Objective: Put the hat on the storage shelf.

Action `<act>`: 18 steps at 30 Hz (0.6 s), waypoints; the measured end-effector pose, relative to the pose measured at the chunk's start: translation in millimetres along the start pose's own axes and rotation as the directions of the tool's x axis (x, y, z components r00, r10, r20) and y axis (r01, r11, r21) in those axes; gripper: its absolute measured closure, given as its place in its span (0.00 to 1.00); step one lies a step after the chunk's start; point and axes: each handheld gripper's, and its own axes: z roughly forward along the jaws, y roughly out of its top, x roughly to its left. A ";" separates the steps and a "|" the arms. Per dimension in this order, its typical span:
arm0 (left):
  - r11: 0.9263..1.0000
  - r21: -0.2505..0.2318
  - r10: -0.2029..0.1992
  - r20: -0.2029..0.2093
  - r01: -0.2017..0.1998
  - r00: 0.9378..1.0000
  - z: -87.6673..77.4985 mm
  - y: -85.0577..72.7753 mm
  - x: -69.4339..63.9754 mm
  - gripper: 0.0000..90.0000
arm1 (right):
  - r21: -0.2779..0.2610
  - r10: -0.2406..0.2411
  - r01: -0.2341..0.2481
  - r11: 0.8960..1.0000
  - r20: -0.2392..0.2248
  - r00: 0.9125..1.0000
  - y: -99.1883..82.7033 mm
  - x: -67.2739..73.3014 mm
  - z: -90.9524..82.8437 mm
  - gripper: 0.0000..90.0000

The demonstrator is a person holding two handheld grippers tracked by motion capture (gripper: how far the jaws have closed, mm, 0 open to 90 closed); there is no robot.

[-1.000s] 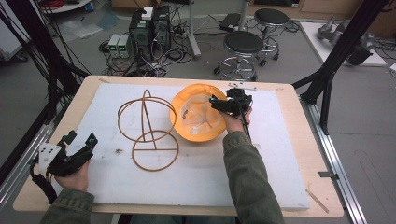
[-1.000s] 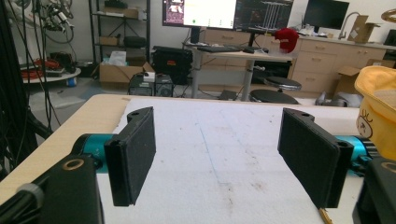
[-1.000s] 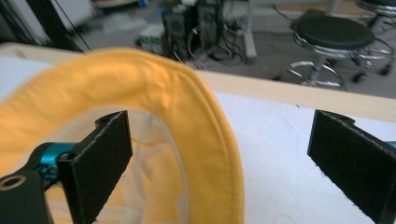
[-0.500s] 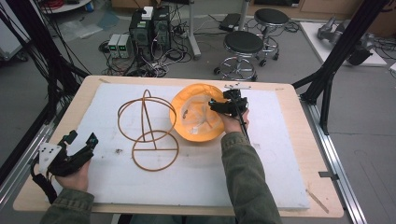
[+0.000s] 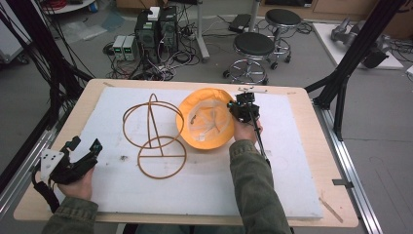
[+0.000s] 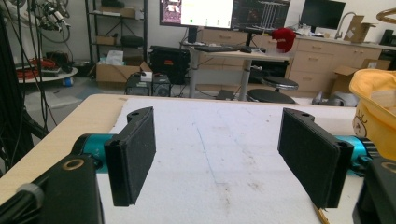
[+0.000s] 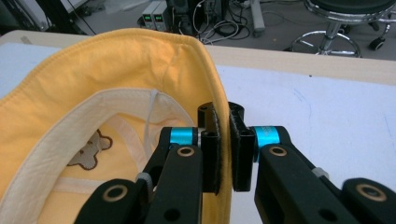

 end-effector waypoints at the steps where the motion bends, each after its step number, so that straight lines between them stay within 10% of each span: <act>1: 1.000 -0.001 -0.002 -0.002 0.002 1.000 0.1 0.0 0.0 0.31 | -0.004 0.000 0.000 1.000 0.005 1.000 0.2 0.9 -0.6 0.95; 18: 1.000 0.001 -0.003 0.001 0.003 1.000 -0.4 0.0 -0.7 0.31 | -0.077 0.049 -0.049 0.996 -0.003 0.999 -5.3 1.9 -9.6 0.95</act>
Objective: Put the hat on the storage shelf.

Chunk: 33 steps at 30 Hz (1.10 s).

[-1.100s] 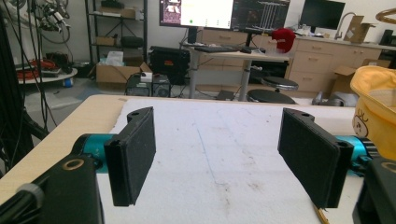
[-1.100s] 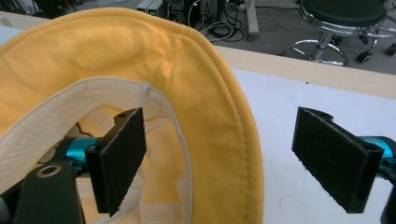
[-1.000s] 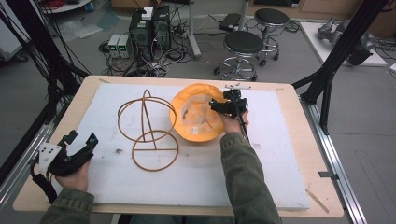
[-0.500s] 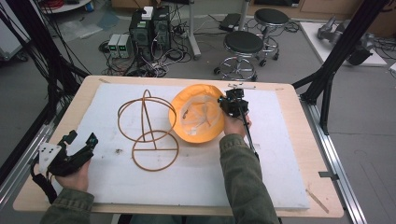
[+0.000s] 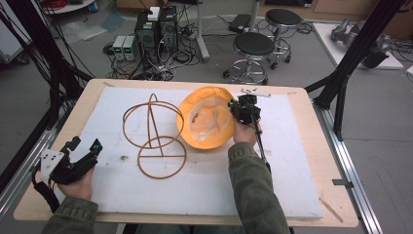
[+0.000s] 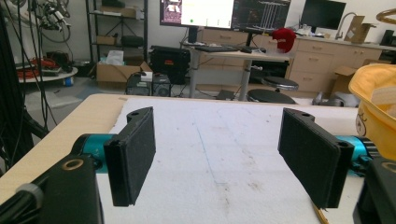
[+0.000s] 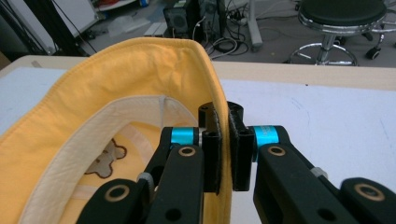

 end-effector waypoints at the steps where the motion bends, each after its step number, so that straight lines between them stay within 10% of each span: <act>1: 1.000 0.000 0.001 0.000 -0.001 1.000 0.0 0.0 0.0 0.31 | -0.018 0.004 -0.004 1.000 -0.001 1.000 -0.7 -0.4 -2.0 0.95; 17: 1.000 0.010 -0.030 0.014 0.030 0.999 1.5 -2.1 0.0 0.31 | -0.229 -0.027 0.023 0.973 -0.016 1.000 1.3 -0.7 -25.9 0.95; 24: 0.999 0.013 -0.031 0.023 0.031 0.999 1.9 -2.6 -1.5 0.31 | -0.380 -0.104 0.100 0.920 0.011 0.995 8.0 3.5 -42.6 0.95; 33: 0.999 0.016 -0.030 0.023 0.029 0.999 1.8 -2.7 -1.4 0.31 | -0.534 -0.072 0.056 0.844 -0.010 0.997 16.4 -6.8 -68.3 0.95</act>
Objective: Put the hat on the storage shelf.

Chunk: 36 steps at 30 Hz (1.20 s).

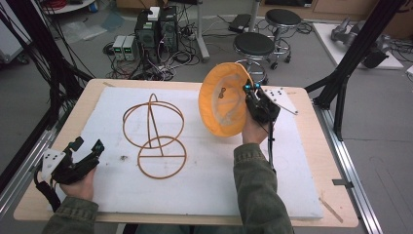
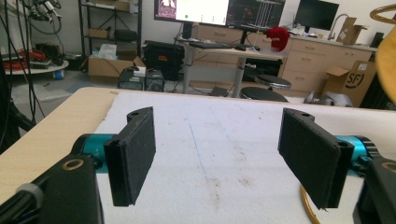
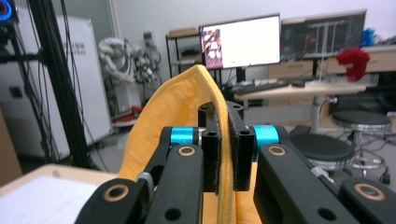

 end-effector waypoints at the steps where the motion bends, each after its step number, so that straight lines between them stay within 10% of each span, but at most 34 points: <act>1: 1.000 0.000 -0.001 0.000 0.001 1.000 0.0 0.0 -0.1 0.31 | -0.012 0.002 -0.002 1.000 -0.001 1.000 1.7 -0.9 -1.8 0.95; 36: 1.000 0.003 0.002 0.006 -0.002 1.000 0.2 -0.1 -1.5 0.31 | -0.192 -0.113 0.095 0.977 -0.086 0.990 56.3 47.4 -4.7 0.95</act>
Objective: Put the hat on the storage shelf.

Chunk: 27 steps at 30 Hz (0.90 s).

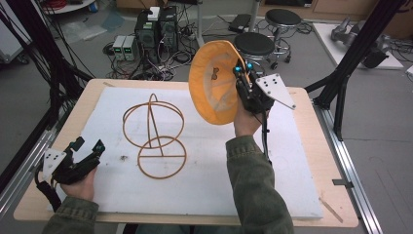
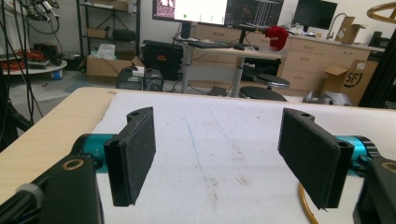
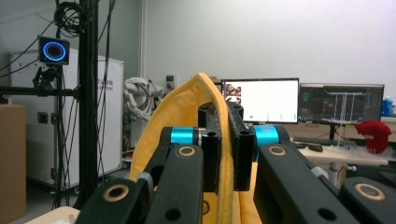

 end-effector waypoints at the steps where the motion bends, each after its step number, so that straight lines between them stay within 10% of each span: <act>1: 1.000 0.000 0.000 0.000 0.000 1.000 0.0 0.0 -0.1 0.31 | -0.007 -0.007 0.007 1.000 -0.002 1.000 1.1 1.7 0.2 0.95; 27: 1.000 0.001 0.000 0.012 0.000 1.000 0.7 0.2 -1.1 0.31 | -0.073 -0.075 0.061 0.995 -0.206 0.976 48.4 74.3 23.6 0.95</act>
